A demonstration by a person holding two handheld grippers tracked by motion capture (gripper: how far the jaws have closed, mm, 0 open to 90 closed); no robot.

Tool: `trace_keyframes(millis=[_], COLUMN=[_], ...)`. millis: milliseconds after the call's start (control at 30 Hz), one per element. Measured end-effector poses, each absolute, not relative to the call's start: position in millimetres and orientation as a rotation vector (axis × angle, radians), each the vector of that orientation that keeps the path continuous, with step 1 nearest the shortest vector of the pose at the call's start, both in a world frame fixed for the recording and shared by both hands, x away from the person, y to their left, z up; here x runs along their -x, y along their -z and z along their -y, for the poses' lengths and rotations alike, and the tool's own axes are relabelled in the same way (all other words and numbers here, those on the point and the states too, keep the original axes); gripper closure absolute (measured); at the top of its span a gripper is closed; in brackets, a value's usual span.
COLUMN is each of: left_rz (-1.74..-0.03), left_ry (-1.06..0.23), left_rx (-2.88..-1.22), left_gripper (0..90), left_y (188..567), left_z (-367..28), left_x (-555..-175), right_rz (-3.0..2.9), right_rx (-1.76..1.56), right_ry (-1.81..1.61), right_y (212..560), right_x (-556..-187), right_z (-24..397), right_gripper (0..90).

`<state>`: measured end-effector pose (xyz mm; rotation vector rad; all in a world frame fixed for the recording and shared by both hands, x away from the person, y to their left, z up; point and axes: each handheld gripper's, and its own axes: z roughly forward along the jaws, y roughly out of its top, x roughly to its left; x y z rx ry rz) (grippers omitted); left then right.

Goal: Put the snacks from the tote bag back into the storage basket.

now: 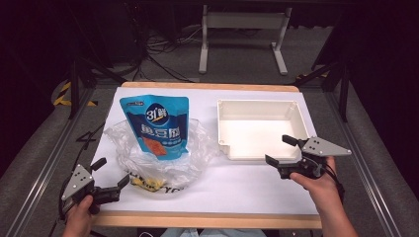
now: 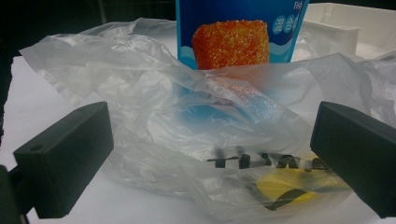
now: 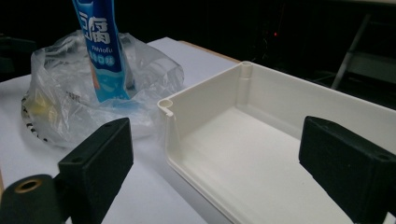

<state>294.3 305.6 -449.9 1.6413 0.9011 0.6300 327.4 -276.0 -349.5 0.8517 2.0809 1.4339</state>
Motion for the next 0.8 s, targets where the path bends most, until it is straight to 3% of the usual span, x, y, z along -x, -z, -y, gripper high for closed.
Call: trace_keyframes(millis=[800], left_rz=[-0.921], left_ry=[-0.630], left_rx=[-1.651], left_gripper=[0.2], left_y=[450.4], left_z=[-306.3], left_x=[-294.5], right_rz=[-2.128], right_rx=[-0.661], right_ry=[-1.473], right_y=[316.1], right_x=[-347.3], right_z=[242.6], right_gripper=[13.8])
